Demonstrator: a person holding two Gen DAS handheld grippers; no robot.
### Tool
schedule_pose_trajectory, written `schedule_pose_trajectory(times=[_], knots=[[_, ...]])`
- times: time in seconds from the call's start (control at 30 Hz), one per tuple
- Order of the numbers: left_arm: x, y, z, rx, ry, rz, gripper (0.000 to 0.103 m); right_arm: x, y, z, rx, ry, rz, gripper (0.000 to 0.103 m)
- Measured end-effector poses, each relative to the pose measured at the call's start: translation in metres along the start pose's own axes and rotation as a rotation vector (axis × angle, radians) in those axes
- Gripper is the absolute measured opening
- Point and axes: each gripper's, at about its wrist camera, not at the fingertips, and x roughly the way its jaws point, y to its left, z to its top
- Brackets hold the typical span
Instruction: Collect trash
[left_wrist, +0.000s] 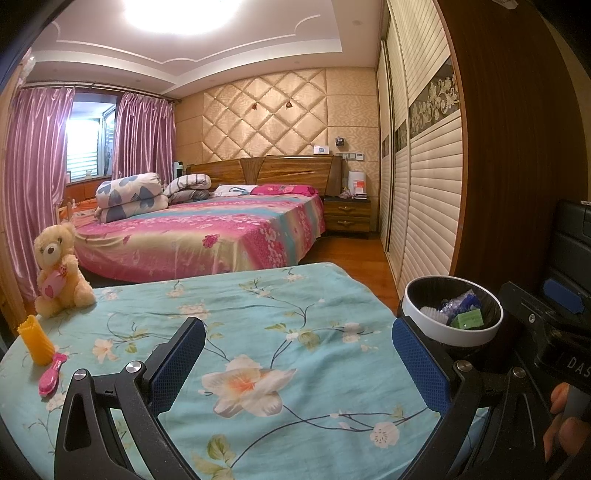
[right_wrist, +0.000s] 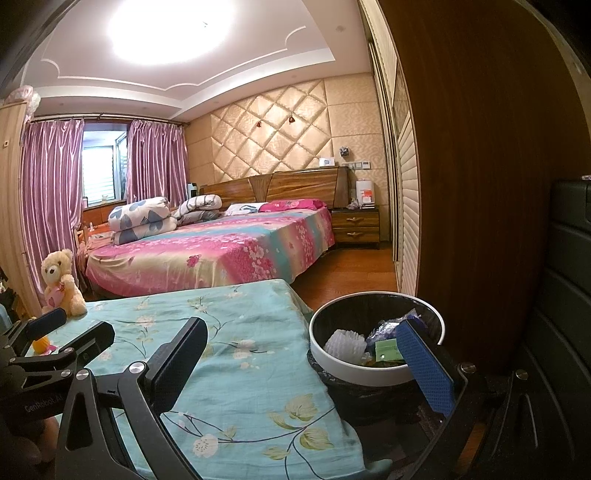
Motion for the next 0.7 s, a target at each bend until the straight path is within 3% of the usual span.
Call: schedule_pose_trajectory(times=[0.7], knots=[[0.017,0.01,-0.001,-0.011,0.032,-0.001,0.102,0.016,0.002,-0.002,-0.001,0.052,0.023,0.103]])
